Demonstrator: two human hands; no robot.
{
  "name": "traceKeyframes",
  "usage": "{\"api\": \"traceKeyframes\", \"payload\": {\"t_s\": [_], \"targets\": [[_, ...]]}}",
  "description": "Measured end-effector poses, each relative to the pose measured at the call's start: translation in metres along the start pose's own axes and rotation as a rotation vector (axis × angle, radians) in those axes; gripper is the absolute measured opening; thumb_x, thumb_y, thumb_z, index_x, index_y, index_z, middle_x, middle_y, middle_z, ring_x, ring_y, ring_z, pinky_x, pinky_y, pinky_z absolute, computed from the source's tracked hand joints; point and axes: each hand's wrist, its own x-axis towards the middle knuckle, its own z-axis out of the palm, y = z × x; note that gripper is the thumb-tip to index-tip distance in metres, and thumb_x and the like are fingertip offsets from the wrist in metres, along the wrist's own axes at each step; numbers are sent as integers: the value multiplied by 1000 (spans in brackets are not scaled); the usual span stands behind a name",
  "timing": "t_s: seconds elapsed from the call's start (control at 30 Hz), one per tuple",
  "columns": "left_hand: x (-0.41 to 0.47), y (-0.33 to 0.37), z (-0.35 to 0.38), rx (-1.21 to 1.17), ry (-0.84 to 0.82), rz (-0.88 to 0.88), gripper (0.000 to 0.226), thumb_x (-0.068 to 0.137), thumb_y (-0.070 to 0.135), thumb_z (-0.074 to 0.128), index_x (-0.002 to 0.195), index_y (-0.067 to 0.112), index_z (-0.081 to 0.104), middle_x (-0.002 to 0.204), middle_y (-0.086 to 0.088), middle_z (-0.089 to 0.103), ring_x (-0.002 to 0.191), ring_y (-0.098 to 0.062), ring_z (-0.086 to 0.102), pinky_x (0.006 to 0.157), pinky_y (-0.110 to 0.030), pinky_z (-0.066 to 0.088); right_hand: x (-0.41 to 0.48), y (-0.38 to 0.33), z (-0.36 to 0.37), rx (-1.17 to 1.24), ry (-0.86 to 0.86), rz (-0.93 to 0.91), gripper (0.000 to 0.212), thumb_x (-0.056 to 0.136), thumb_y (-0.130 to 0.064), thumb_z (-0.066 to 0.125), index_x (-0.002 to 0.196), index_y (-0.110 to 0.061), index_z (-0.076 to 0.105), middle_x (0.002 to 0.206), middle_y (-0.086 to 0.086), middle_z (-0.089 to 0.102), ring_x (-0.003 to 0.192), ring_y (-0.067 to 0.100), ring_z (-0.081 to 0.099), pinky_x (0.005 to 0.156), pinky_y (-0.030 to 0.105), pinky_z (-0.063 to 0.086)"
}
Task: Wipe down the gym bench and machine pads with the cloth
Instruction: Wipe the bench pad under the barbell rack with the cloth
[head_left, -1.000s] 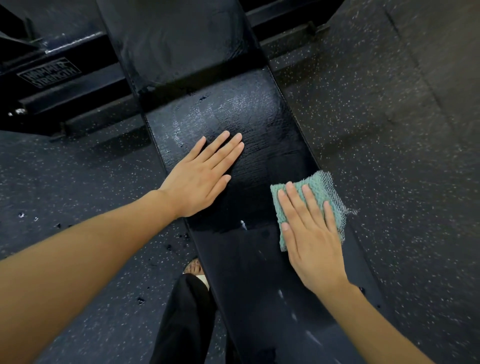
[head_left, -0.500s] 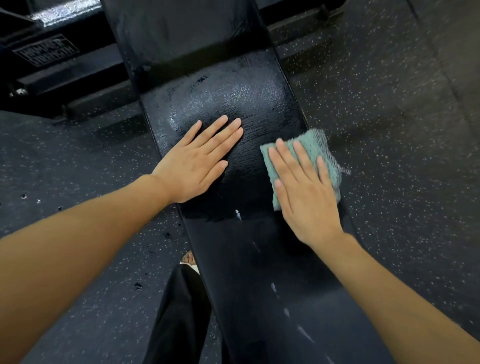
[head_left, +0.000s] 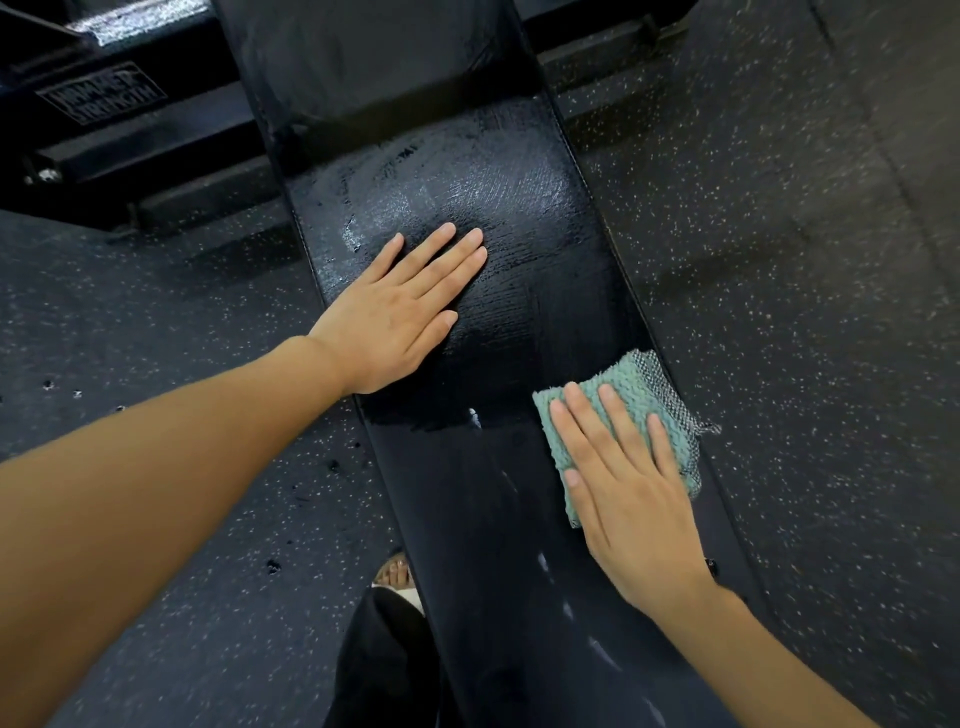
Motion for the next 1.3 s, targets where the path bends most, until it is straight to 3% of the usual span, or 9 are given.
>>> {"api": "traceKeyframes", "payload": {"t_s": [0.47,0.8,0.97,1.17,1.3], "targets": [[2,-1,-3,-20,-17,16,61,103,40,10,159,19,2,166,5,-5,153,-16,-9,121,-38,-9,70,-48,8,44,76,181,54,103,-29,23,156,-22,25,164,-7,20,152,19,14,121,48,11],[1,-2,-5,-36,-31,38,64,100,44,7,159,19,2,166,5,-4,153,-17,-8,122,-40,-7,23,-114,26,64,22,94,55,101,-28,30,155,-23,28,163,-9,22,151,19,17,119,48,16],[-3,-2,-4,-25,-27,45,64,101,44,7,159,18,2,166,5,-4,153,-17,-7,123,-42,-3,26,-89,21,22,-14,-4,54,100,-28,28,155,-23,31,162,-8,25,150,16,21,119,45,18],[-7,-7,-3,-38,-43,75,62,102,44,7,159,21,-1,166,7,-8,152,-16,-11,122,-38,-9,44,-43,8,60,18,155,54,103,-29,21,157,-25,23,164,-10,18,152,14,10,122,48,12],[-9,-10,-3,-39,-44,97,62,102,44,7,159,21,-1,166,7,-7,152,-16,-11,122,-38,-10,49,-53,10,74,64,268,54,103,-29,19,157,-24,21,165,-9,15,153,18,7,122,49,8]]}}
